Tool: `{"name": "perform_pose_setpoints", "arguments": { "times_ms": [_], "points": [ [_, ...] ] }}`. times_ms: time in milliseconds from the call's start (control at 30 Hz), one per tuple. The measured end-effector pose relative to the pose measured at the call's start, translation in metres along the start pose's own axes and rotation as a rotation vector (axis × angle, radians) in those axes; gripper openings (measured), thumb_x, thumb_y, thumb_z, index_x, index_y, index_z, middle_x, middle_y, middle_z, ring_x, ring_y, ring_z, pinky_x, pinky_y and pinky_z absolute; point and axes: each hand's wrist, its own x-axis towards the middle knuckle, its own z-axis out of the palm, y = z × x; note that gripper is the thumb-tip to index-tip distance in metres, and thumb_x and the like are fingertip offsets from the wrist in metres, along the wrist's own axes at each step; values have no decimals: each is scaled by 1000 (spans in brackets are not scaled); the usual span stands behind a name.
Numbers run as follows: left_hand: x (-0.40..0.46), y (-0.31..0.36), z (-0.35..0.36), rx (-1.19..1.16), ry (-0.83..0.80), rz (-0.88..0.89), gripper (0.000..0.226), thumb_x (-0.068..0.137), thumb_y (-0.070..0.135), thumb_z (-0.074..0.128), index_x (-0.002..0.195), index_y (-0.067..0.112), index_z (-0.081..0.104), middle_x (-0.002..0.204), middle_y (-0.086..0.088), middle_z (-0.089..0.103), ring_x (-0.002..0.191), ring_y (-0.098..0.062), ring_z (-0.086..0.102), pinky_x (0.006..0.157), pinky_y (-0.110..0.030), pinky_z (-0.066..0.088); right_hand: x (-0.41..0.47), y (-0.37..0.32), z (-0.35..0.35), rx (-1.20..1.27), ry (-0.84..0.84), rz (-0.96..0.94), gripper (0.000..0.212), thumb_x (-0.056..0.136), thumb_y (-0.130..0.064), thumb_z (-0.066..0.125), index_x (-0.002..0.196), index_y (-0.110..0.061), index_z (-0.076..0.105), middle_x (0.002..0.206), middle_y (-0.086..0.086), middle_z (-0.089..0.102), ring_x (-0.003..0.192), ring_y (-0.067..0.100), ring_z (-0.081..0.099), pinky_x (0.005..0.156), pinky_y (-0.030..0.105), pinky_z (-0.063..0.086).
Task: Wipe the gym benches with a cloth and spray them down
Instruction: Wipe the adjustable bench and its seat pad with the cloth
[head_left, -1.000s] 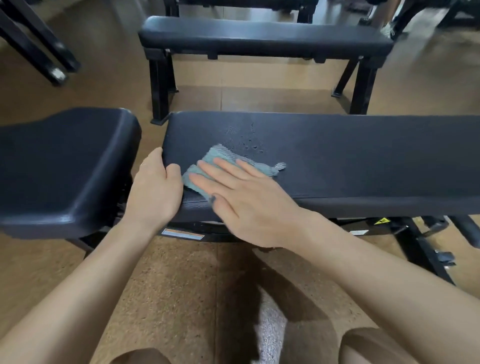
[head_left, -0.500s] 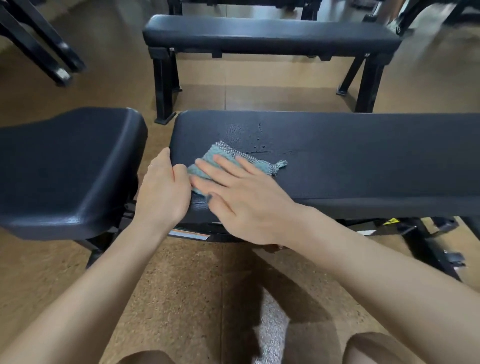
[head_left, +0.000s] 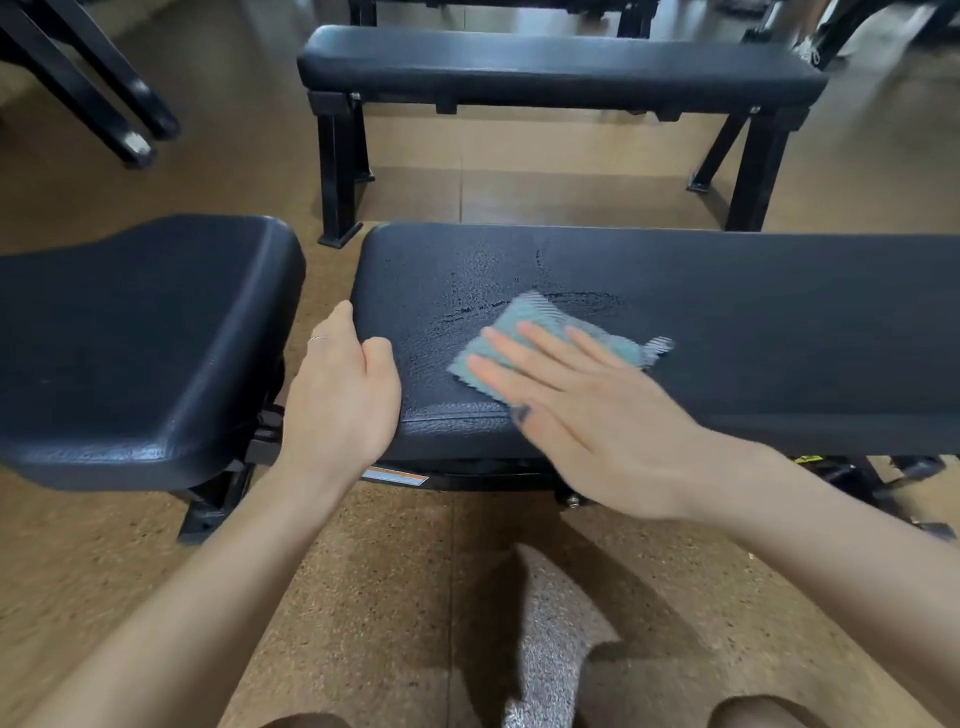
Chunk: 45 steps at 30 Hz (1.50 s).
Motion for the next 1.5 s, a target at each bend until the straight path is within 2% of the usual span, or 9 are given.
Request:
{"name": "perform_pose_setpoints", "arguments": {
  "times_ms": [100,233,300,500,733,1000,1167,1333,1500],
  "points": [
    [-1,-2,0,10,-1,-18,49,103,26,30,148,12,42,154,-12,45,139,-29,39,111,-38,29,58,-11,-3,30,-21,-60,56,105,-38,7,161,-37,10,169,-12,2,156,13,-3,126,38,-5],
    [0,-6,1,-3,16,29,49,95,31,28,134,12,50,136,-14,57,127,-32,49,105,-47,39,142,-5,-6,40,-48,-24,53,109,-33,10,162,-35,8,170,-10,1,156,12,-4,126,39,-6],
    [1,-5,-1,16,6,13,56,97,33,28,146,13,45,148,-13,52,136,-30,44,114,-46,35,167,10,-7,22,-44,2,54,108,-33,9,162,-35,9,170,-7,3,156,14,-1,126,42,-2],
    [1,-6,-1,25,36,4,53,105,19,34,158,16,35,160,-7,41,145,-24,35,115,-33,26,148,114,-25,20,26,377,52,107,-30,12,157,-36,24,148,16,44,135,36,43,111,44,28],
    [6,-7,7,60,77,17,54,104,20,36,157,14,35,161,-9,40,145,-26,35,115,-36,27,155,120,-31,-27,-31,514,44,102,-25,15,129,-15,48,149,17,44,135,39,41,112,51,28],
    [8,-10,5,69,54,39,54,102,28,33,153,15,39,155,-9,46,140,-26,40,113,-40,32,234,4,-21,67,-57,226,49,101,-31,17,140,-17,43,155,12,37,140,36,34,111,54,22],
    [6,-9,2,54,57,23,52,104,21,35,156,13,37,158,-9,43,144,-25,36,116,-34,26,198,51,-21,77,9,206,51,105,-32,14,154,-35,27,147,16,43,135,37,42,110,50,28],
    [6,-8,5,57,72,10,53,103,22,35,155,14,37,157,-9,44,143,-26,38,115,-36,28,111,150,-30,44,20,514,45,105,-22,18,144,-28,39,137,21,48,127,40,47,105,45,30],
    [7,-8,5,54,74,21,47,101,22,35,147,15,45,147,-11,52,134,-29,45,105,-40,35,134,96,-11,16,45,481,48,104,-30,18,149,-23,34,161,12,29,148,29,24,120,50,14]
  ]
}}
